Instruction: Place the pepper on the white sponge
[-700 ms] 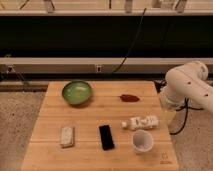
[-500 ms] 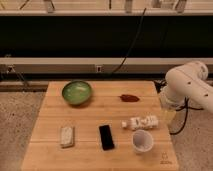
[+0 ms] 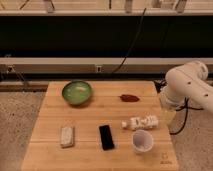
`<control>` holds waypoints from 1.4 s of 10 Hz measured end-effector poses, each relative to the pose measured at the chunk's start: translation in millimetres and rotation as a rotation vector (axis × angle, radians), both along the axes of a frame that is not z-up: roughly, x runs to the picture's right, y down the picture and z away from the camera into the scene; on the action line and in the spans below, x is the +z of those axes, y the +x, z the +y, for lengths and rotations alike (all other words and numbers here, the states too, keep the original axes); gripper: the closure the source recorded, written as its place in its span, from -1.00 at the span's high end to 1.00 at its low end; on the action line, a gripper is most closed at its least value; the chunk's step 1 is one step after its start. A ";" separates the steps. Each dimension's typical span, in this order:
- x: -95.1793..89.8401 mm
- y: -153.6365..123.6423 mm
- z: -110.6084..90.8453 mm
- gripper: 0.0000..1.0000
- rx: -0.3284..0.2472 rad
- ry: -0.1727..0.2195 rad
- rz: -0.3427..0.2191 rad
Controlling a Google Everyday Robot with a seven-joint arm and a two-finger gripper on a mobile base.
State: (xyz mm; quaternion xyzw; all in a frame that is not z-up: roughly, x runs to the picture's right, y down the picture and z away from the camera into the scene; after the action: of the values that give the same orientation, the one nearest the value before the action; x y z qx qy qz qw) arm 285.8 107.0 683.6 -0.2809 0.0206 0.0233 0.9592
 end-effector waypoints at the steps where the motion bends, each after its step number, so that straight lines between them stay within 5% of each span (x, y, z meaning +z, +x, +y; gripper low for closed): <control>1: 0.0 0.0 0.0 0.60 0.000 0.000 0.000; 8: 2.3 -1.2 -2.0 0.60 -0.005 0.002 0.001; 11: 29.7 -31.1 -26.4 0.60 -0.052 0.016 -0.022; 14: 34.9 -37.8 -29.4 0.60 -0.073 0.015 -0.024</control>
State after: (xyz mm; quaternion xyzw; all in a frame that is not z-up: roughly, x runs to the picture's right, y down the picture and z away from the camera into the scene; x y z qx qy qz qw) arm 248.0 77.6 718.5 -0.2732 0.0190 -0.0151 0.9617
